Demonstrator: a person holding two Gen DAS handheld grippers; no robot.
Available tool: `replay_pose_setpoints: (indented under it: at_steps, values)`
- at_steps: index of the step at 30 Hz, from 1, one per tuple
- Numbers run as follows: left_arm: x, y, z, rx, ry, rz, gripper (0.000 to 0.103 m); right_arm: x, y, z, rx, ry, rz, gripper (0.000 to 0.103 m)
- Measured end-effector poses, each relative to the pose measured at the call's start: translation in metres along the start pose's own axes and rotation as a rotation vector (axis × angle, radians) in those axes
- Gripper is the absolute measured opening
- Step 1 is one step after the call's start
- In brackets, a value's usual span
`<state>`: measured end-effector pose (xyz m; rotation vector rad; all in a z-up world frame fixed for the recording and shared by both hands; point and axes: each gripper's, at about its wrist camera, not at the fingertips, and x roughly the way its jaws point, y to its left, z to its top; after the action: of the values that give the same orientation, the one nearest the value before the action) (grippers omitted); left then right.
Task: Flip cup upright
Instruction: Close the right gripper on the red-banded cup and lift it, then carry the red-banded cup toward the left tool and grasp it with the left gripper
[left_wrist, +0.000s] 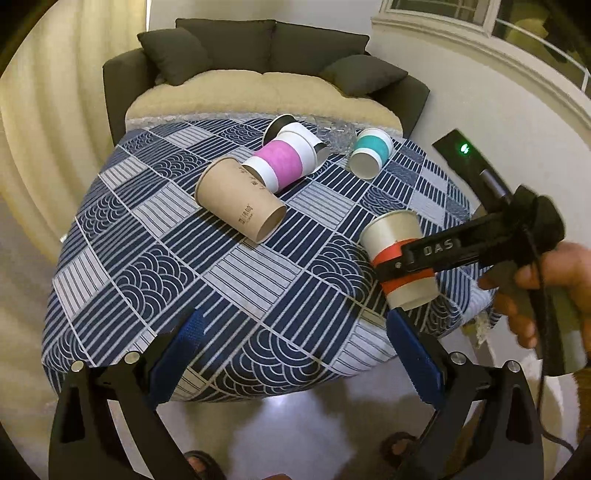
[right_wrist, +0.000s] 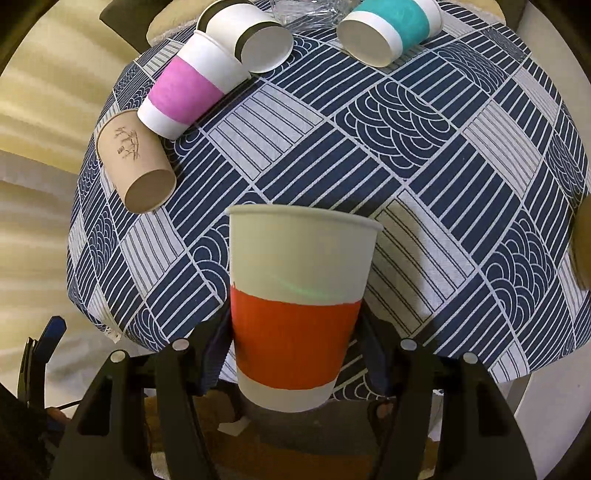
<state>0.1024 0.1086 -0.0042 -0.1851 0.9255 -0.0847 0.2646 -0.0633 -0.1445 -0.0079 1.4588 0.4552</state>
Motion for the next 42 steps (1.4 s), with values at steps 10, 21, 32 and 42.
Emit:
replay_pose_setpoints:
  at_steps: [10, 21, 32, 42]
  values:
    - [0.002, -0.003, 0.001, -0.004, 0.018, 0.012, 0.096, -0.001, -0.004, 0.003, 0.003, -0.004, 0.013, 0.069]
    - [0.003, -0.003, 0.005, -0.088, 0.042, -0.05, 0.096, -0.049, -0.02, -0.01, 0.016, -0.089, 0.094, 0.071]
    - [0.017, -0.034, 0.015, -0.157, 0.089, -0.158, 0.096, -0.104, -0.094, -0.087, 0.022, -0.356, 0.228, 0.083]
    - [0.044, -0.08, 0.03, -0.099, 0.151, -0.147, 0.096, -0.039, -0.124, -0.156, -0.013, -0.308, 0.326, 0.084]
